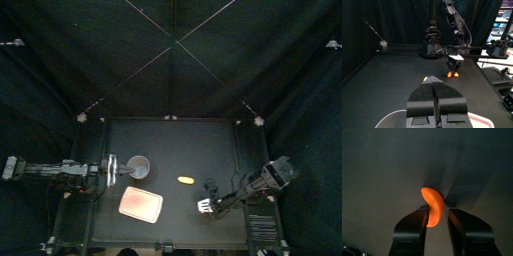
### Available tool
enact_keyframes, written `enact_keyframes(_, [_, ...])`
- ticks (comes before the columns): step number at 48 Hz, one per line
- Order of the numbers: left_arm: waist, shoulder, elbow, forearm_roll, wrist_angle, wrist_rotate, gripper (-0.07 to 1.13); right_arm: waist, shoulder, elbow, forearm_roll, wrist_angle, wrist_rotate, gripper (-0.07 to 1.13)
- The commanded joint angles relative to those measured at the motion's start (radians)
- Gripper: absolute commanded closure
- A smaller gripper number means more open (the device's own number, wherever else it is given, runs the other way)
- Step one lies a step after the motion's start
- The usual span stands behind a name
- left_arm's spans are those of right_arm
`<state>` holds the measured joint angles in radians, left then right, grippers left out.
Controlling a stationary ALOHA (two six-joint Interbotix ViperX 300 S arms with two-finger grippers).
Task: Pick the tangerine then place it in the grey bowl
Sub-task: Place tangerine in the grey bowl
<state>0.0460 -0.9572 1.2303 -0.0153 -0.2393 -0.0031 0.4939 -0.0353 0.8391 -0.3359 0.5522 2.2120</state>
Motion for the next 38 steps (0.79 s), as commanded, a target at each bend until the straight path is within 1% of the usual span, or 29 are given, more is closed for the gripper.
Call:
enact_keyframes(1, [-0.003,0.002,-0.011,-0.003,-0.009,0.0,0.98,-0.006,-0.011,-0.014,-0.018,0.008,0.0,0.43])
enact_keyframes(5, [-0.003,0.002,-0.008,-0.006,-0.009,0.0,0.98,-0.015,-0.02,-0.031,-0.052,0.011,-0.002,0.43])
enact_keyframes(9, [-0.003,0.0,-0.008,-0.006,-0.009,0.0,0.98,-0.035,-0.035,-0.057,-0.117,0.015,-0.003,0.43])
enact_keyframes(13, [-0.002,0.0,-0.008,-0.006,-0.008,0.002,0.98,-0.074,-0.066,-0.087,-0.222,0.018,-0.005,0.43])
enact_keyframes(20, [-0.002,0.0,-0.008,-0.006,-0.009,0.003,0.98,-0.161,-0.117,-0.135,-0.449,0.009,-0.003,0.43])
enact_keyframes(24, [0.0,0.0,-0.008,-0.006,-0.009,0.003,0.98,-0.23,-0.133,-0.164,-0.598,-0.012,-0.003,0.43])
enact_keyframes(25, [0.0,0.0,-0.008,-0.006,-0.011,0.005,0.98,-0.258,-0.138,-0.175,-0.655,-0.028,-0.003,0.43])
enact_keyframes(29, [0.002,0.0,-0.008,-0.006,-0.015,0.006,0.98,-0.341,-0.133,-0.207,-0.799,-0.091,0.003,0.43])
enact_keyframes(32, [0.005,0.0,-0.008,-0.006,-0.018,0.005,0.98,-0.407,-0.121,-0.233,-0.89,-0.152,0.005,0.43])
enact_keyframes(38, [0.005,0.0,-0.008,-0.005,-0.02,0.006,0.98,-0.523,-0.058,-0.301,-1.023,-0.287,0.006,0.43])
